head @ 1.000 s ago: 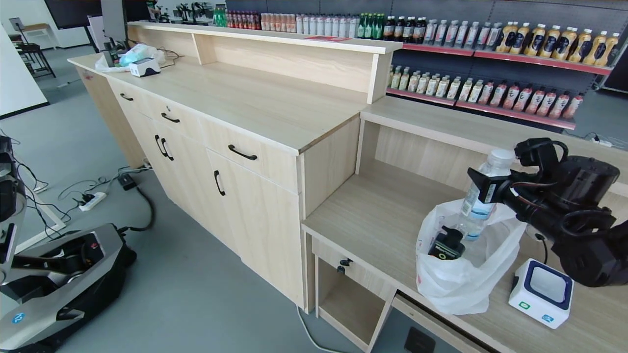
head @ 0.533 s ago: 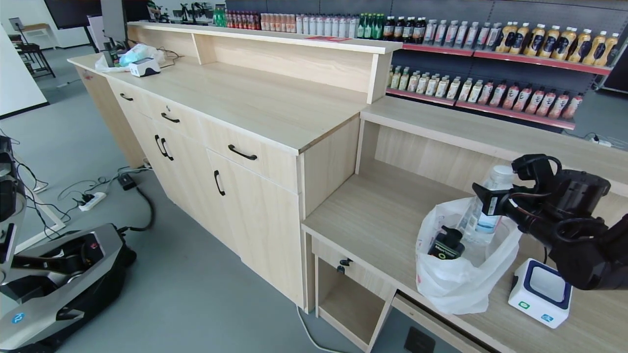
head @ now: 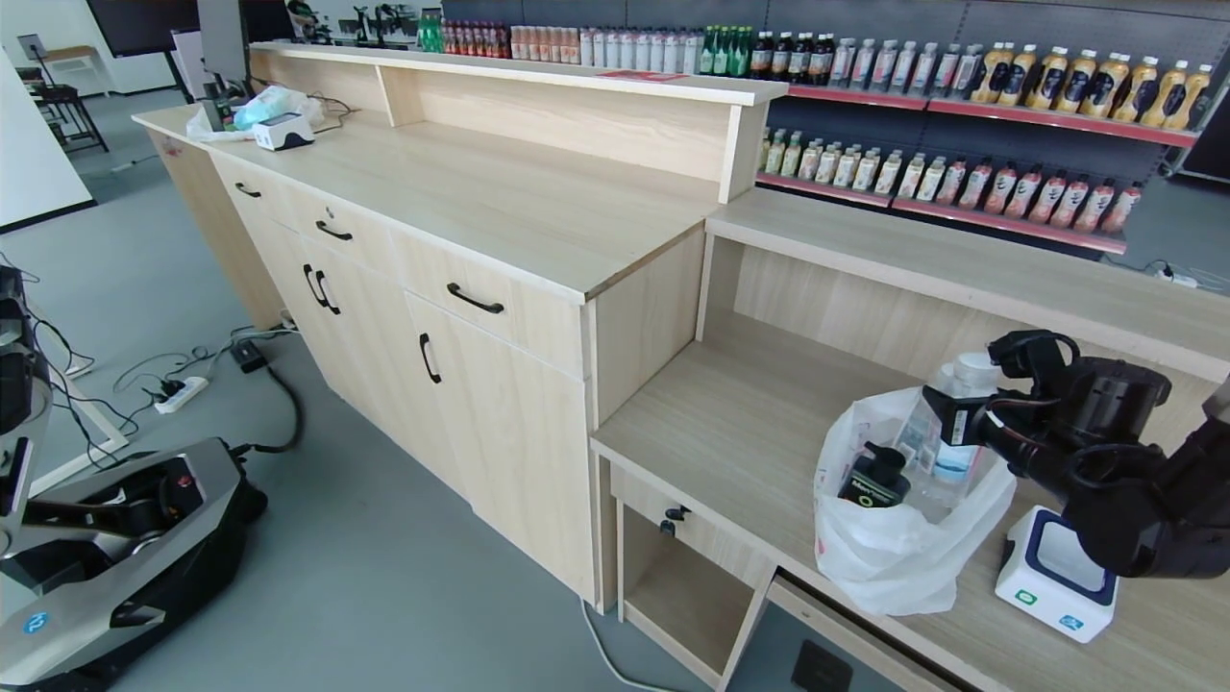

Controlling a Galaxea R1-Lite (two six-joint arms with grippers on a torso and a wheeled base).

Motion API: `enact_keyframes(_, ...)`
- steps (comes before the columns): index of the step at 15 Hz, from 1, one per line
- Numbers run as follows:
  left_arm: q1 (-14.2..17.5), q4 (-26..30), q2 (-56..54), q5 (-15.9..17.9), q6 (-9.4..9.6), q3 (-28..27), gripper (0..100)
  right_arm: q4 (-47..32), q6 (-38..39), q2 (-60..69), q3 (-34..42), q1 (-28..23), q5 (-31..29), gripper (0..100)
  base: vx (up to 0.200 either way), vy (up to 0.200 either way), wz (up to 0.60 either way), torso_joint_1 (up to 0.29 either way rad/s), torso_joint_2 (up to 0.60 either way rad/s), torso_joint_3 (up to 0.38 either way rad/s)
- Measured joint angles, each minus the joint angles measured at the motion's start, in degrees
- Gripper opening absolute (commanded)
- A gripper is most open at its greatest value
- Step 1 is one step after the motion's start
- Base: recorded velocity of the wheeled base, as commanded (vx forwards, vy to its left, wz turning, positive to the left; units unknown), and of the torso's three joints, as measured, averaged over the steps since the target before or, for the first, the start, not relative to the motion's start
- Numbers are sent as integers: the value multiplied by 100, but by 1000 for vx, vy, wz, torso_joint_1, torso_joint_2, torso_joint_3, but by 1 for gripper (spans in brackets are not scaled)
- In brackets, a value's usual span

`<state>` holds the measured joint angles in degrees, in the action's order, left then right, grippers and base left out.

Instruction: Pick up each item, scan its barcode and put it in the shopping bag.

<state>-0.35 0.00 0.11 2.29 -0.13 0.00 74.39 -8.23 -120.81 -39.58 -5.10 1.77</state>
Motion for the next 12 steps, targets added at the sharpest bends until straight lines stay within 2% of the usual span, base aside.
enact_keyframes(12,0,0,0,0,0,0,100,12,-134,27,616,-7,-2,0,0,0,0,0,0,0)
